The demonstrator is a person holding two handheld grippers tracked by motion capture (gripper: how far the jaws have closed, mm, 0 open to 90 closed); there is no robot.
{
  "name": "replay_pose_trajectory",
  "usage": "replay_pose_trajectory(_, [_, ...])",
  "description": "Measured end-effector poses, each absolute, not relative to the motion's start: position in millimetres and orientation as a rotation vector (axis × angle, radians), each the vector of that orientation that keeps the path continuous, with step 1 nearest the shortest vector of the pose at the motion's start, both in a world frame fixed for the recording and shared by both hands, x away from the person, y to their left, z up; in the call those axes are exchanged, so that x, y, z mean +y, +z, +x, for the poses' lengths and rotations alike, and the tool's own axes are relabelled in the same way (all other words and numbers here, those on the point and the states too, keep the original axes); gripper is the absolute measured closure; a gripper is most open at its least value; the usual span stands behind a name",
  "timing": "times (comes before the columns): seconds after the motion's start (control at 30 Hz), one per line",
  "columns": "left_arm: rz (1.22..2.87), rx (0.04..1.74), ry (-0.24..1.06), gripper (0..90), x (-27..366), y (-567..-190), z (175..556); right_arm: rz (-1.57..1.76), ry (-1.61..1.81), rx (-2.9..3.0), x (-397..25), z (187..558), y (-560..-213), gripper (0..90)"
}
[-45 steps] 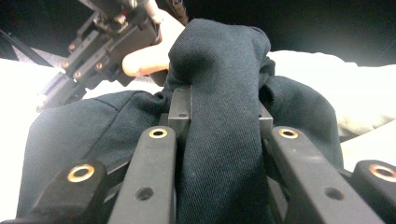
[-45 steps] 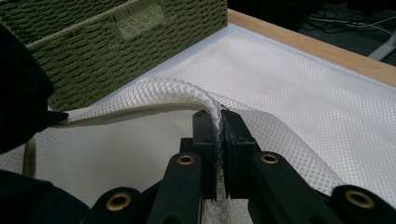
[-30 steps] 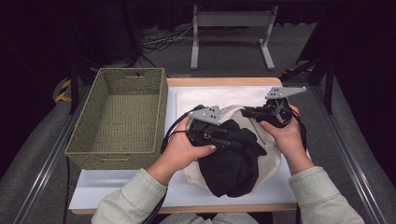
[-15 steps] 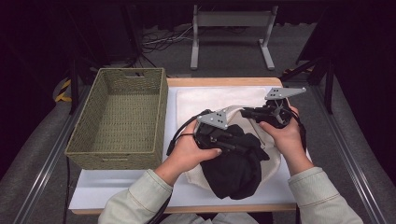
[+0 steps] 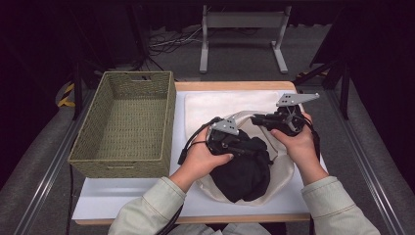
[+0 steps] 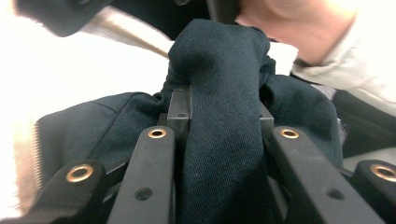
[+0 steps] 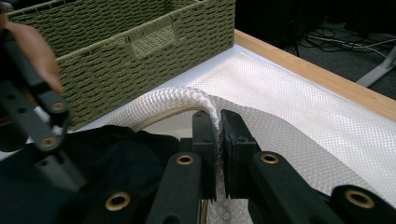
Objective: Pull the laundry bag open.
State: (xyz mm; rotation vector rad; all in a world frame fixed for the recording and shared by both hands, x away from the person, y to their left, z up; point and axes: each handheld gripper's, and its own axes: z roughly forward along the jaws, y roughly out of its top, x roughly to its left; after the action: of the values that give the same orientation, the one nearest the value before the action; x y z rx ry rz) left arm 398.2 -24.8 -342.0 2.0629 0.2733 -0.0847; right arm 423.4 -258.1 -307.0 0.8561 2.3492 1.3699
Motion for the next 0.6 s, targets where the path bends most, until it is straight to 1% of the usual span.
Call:
replay_pose_trajectory(0.13, [2.078, 0.294, -0.039, 71.7, -26.8, -348.3, 402.7, 0.857, 1.373, 2.35, -258.2, 423.3, -308.1, 84.8])
replay_pose_trajectory(0.43, [2.105, 0.345, 0.004, 71.6, -31.0, -364.3, 411.6, 0.849, 1.386, 2.341, -258.3, 421.3, -306.5, 84.9])
replay_pose_trajectory(0.6, [2.092, 0.383, 0.032, 71.6, -29.3, -368.1, 417.1, 0.852, 1.385, 2.344, -258.6, 421.2, -307.4, 84.8])
